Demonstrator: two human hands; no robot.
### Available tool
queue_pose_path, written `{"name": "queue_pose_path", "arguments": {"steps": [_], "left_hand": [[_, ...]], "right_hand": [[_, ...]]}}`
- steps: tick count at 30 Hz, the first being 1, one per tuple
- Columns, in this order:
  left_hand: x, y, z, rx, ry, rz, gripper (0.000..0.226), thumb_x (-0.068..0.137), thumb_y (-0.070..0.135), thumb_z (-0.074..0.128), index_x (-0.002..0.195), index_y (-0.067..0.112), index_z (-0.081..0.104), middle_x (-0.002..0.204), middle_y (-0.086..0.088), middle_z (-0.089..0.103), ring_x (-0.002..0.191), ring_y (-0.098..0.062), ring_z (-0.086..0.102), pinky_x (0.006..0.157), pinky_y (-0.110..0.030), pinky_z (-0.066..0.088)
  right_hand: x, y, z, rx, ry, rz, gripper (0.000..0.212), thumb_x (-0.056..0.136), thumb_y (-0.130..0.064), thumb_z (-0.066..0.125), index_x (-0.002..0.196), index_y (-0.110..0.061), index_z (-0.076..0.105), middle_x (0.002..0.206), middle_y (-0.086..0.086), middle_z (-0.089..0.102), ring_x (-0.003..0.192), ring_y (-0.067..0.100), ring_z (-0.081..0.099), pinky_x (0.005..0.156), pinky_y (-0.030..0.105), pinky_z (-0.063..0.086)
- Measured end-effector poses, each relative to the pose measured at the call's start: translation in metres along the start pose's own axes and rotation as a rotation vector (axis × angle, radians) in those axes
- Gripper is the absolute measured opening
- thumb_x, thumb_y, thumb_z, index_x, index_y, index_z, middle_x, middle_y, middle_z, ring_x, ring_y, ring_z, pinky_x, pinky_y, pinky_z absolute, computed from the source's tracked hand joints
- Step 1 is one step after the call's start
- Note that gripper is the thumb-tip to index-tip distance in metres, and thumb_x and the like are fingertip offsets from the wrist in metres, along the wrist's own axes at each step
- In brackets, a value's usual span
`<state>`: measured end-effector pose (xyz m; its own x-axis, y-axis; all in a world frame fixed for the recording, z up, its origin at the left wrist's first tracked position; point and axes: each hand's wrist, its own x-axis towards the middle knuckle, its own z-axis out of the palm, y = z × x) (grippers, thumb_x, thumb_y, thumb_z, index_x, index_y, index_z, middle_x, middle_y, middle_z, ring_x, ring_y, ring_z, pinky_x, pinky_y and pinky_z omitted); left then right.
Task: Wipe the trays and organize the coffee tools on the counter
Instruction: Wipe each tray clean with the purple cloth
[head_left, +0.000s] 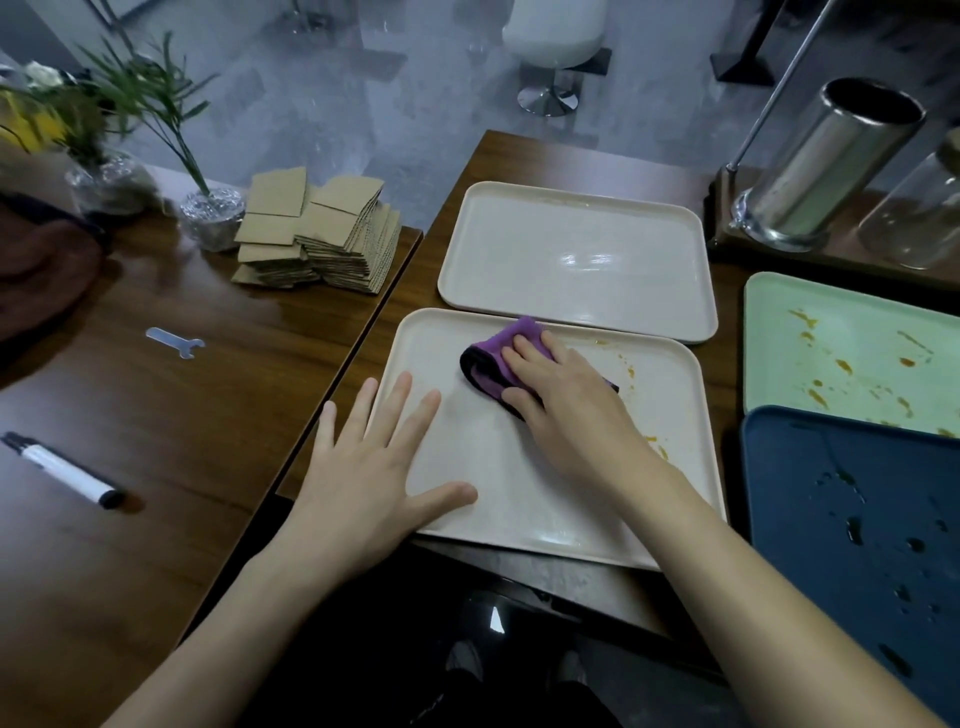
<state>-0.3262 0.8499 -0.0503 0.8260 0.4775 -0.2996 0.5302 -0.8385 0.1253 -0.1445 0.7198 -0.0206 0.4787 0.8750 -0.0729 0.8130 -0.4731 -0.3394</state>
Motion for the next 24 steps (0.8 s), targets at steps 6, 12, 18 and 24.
{"name": "queue_pose_path", "arguments": {"steps": [6, 12, 18, 24], "left_hand": [[0.002, 0.0, 0.0, 0.0, -0.002, 0.003, 0.113, 0.059, 0.1, -0.004, 0.154, 0.043, -0.023, 0.164, 0.008, -0.031, 0.153, -0.023, -0.025, 0.123, -0.055, -0.011], [0.002, -0.002, -0.004, 0.002, -0.034, 0.017, 0.12, 0.053, 0.104, -0.001, 0.155, 0.045, -0.021, 0.165, 0.008, -0.029, 0.154, -0.022, -0.024, 0.123, -0.055, -0.01], [0.001, -0.001, -0.003, -0.003, -0.009, 0.002, 0.119, 0.056, 0.102, 0.001, 0.158, 0.043, -0.015, 0.166, 0.008, -0.027, 0.154, -0.023, -0.022, 0.123, -0.054, -0.009], [0.001, -0.002, -0.001, -0.029, 0.007, -0.002, 0.118, 0.057, 0.103, 0.001, 0.158, 0.043, -0.013, 0.166, 0.008, -0.027, 0.154, -0.022, -0.023, 0.123, -0.054, -0.011]], "right_hand": [[-0.021, -0.015, 0.026, -0.087, -0.039, -0.078, 0.055, 0.104, -0.037, 0.021, 0.15, -0.015, 0.042, 0.16, 0.002, 0.037, 0.151, 0.028, 0.022, 0.12, 0.041, 0.021], [0.015, -0.019, 0.033, -0.191, 0.013, -0.061, 0.053, 0.108, -0.035, 0.024, 0.156, -0.014, 0.028, 0.165, 0.005, 0.027, 0.154, 0.028, 0.013, 0.123, 0.043, 0.014], [0.027, -0.01, 0.026, -0.178, 0.016, -0.013, 0.051, 0.108, -0.036, 0.03, 0.155, -0.018, 0.03, 0.164, -0.001, 0.027, 0.155, 0.025, 0.011, 0.123, 0.04, 0.016], [-0.001, 0.019, 0.014, -0.22, 0.046, 0.152, 0.051, 0.108, -0.035, 0.03, 0.155, -0.015, 0.03, 0.164, 0.0, 0.029, 0.154, 0.027, 0.013, 0.123, 0.04, 0.016]]}}
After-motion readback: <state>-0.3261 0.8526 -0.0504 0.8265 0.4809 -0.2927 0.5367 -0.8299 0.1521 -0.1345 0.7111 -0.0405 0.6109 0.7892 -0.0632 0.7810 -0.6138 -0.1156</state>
